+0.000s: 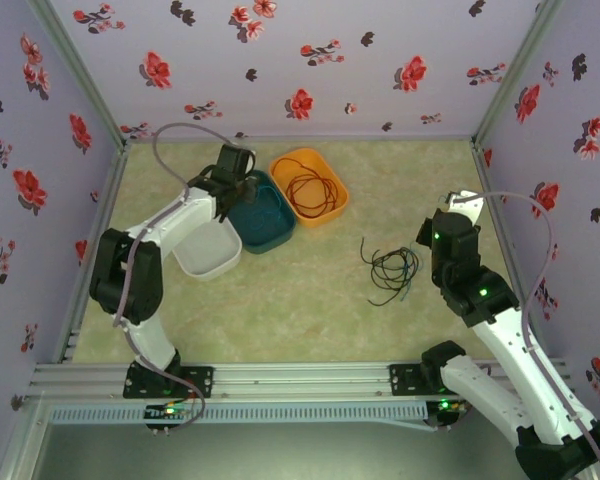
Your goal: Untangle the cables
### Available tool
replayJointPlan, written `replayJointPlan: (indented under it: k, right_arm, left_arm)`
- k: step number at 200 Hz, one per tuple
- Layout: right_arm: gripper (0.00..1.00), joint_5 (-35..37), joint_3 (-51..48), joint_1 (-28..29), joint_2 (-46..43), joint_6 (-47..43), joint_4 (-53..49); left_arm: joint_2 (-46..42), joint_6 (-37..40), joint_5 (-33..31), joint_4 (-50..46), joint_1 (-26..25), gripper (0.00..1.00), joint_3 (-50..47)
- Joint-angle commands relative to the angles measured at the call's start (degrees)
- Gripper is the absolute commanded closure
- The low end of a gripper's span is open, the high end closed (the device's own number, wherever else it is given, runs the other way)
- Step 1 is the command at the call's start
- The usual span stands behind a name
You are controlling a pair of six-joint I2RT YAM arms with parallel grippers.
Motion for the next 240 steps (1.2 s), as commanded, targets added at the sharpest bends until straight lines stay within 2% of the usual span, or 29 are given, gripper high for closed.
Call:
replayJointPlan:
  k: [1, 22, 70, 112, 136, 171, 208, 240]
  right_arm:
    - [1.0, -0.5, 1.8, -0.4, 0.1, 1.1, 0.1]
    - [1.0, -0.7, 1.8, -0.4, 0.2, 1.3, 0.2]
    - [1.0, -1.1, 1.7, -0.4, 0.8, 1.4, 0.5]
    - [1.0, -1.7, 2.1, -0.4, 1.2, 1.6, 0.4]
    - [1.0, -3.1, 2.8, -0.4, 1.4, 2.1, -0.1]
    - [1.0, -8.3, 5.1, -0.4, 1.5, 2.9, -1.1]
    - [1.0, -15.9, 8.1, -0.3, 1.8, 4.1, -2.3]
    - [1.0, -23.1, 9.7, -0.3, 3.1, 6.1, -1.9]
  left_arm:
    - [1.7, -1.4, -2.2, -3.2, 0.8, 0.91, 2.4]
    - [2.6, -1.6, -3.0, -4.2, 1.0, 0.86, 3.0]
    - [3.2, -1.3, -3.1, -5.1, 1.4, 0.58, 3.5]
    - [0.8, -1.5, -2.4, -5.5, 1.3, 0.41, 3.2]
    - [-3.2, -2.2, 0.0, -4.1, 1.1, 0.27, 1.1]
    - [-10.6, -3.2, 3.1, 0.4, 0.0, 0.01, -4.6]
    - [-18.1, -4.2, 8.4, 10.0, -2.3, 0.0, -14.3]
    - [-25.5, -4.6, 15.7, 25.6, -4.7, 0.0, -25.2]
